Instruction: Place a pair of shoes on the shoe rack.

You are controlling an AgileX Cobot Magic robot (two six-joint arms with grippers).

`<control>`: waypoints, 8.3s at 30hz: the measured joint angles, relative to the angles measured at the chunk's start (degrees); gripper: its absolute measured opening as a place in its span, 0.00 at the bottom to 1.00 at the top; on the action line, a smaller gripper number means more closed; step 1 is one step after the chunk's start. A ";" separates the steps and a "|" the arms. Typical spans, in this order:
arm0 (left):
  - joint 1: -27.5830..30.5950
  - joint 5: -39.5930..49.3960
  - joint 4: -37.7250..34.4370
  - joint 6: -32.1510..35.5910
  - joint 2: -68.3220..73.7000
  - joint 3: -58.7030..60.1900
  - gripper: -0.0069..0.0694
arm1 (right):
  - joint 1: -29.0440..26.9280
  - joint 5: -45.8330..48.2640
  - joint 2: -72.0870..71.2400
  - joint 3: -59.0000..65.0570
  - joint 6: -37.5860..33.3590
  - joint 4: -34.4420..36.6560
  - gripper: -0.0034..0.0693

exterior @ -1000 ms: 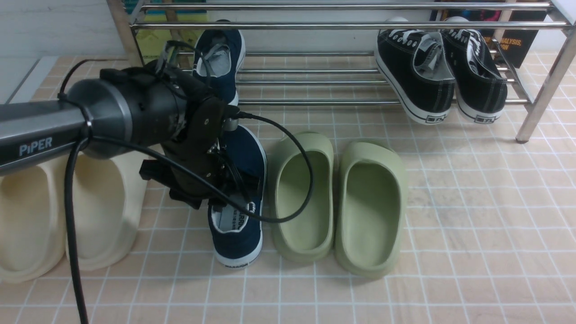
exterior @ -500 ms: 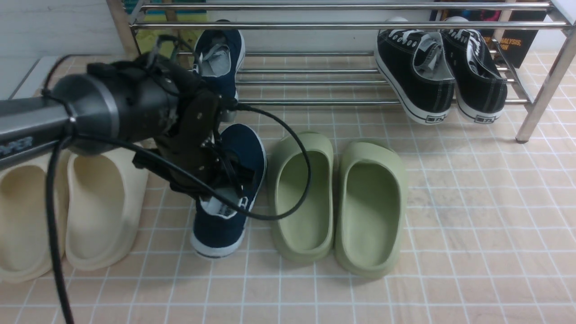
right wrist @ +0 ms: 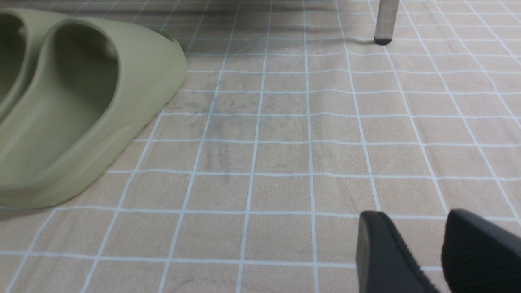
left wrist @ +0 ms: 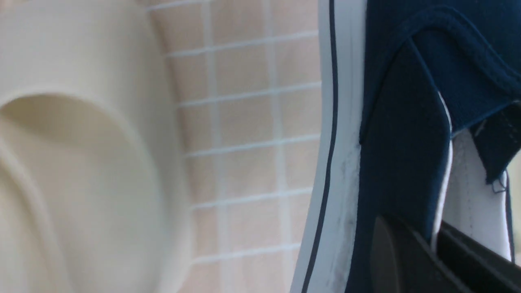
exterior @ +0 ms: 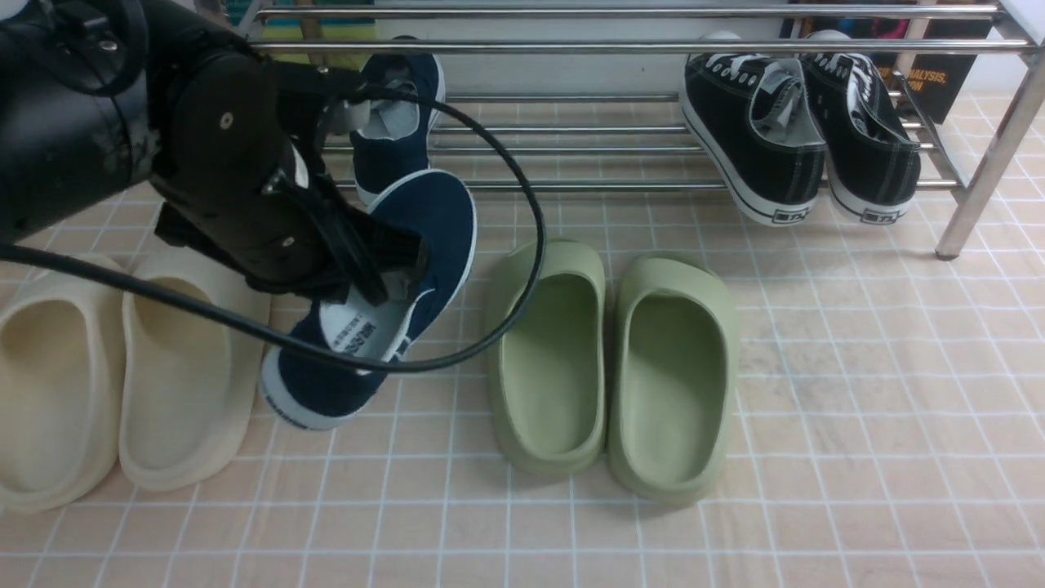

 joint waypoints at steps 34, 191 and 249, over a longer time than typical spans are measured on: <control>1.74 -25.87 -2.79 -7.21 31.34 -28.63 0.14 | 0.00 0.00 0.00 0.00 0.05 0.00 0.38; 5.59 -29.51 -0.17 14.23 -47.84 32.97 0.12 | 0.00 0.00 0.00 0.00 0.07 0.00 0.38; 5.59 -21.13 13.02 12.67 -78.63 59.83 0.17 | 0.00 0.00 0.00 0.00 0.01 0.00 0.38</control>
